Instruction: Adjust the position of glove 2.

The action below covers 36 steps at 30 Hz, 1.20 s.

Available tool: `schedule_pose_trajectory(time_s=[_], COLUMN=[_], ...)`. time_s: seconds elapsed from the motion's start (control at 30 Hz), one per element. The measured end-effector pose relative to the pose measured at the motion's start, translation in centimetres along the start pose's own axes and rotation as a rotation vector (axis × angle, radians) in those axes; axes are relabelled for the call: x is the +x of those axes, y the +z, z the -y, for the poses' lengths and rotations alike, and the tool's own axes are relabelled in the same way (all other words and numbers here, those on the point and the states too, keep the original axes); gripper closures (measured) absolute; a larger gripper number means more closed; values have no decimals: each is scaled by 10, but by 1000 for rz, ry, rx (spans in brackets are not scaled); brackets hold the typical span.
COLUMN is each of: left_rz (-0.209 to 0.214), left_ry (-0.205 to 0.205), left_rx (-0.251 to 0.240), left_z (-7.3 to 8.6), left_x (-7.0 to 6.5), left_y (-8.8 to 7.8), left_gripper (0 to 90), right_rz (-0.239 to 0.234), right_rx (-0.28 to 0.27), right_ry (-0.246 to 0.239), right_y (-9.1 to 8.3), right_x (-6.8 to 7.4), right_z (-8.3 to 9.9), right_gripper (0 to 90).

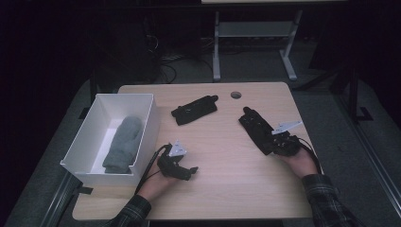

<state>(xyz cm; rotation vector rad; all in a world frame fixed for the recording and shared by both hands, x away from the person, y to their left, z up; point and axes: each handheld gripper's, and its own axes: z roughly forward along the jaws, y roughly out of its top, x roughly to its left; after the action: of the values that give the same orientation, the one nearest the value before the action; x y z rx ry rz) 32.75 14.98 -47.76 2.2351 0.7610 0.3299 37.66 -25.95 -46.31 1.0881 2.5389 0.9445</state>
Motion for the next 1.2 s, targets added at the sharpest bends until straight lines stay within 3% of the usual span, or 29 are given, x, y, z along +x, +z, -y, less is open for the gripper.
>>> schedule_pose_trajectory(time_s=[0.2,0.23,0.3,0.33,0.47,0.57,0.6,0.63,0.67,0.73,0.8,0.9,1.03,1.2], left_rz=[0,1,0,1,1,2,2,2,2,1,2,2,2,2], left_ry=[0,0,1,1,1,-1,0,0,1,1,1,1,1,1], left_rx=[0,-1,-1,-1,-1,-5,-1,-1,-1,-1,1,1,3,5], left_z=[0,0,0,0,0,0,0,0,0,0,0,0,0,0], left_x=[0,0,0,0,0,0,0,0,0,0,0,0,1,1], left_y=[0,0,0,0,0,0,0,0,0,0,-1,-1,-1,-1], left_gripper=[128,128,128,128,128,128,128,128,128,128,128,128,128,128], right_rz=[-62,-85,-94,-118,-159,-159,-147,-147,-116,-103,-41,-5,11,30], right_rx=[5,13,14,16,11,12,-21,-21,-62,-76,-100,-111,-101,-45], right_ry=[-44,-67,-79,-102,-122,-153,-137,-137,-115,-108,-64,-32,-11,-36], right_y=[-2,-3,-3,-2,-2,-4,-10,-10,-17,-19,-20,-15,-4,12], right_x=[23,33,37,47,60,67,64,64,54,48,27,14,3,-2], right_z=[3,4,4,4,5,5,3,3,-1,-3,-11,-14,-19,-21], right_gripper=[900,900,900,900,900,900,900,900,900,900,900,900,900,900])
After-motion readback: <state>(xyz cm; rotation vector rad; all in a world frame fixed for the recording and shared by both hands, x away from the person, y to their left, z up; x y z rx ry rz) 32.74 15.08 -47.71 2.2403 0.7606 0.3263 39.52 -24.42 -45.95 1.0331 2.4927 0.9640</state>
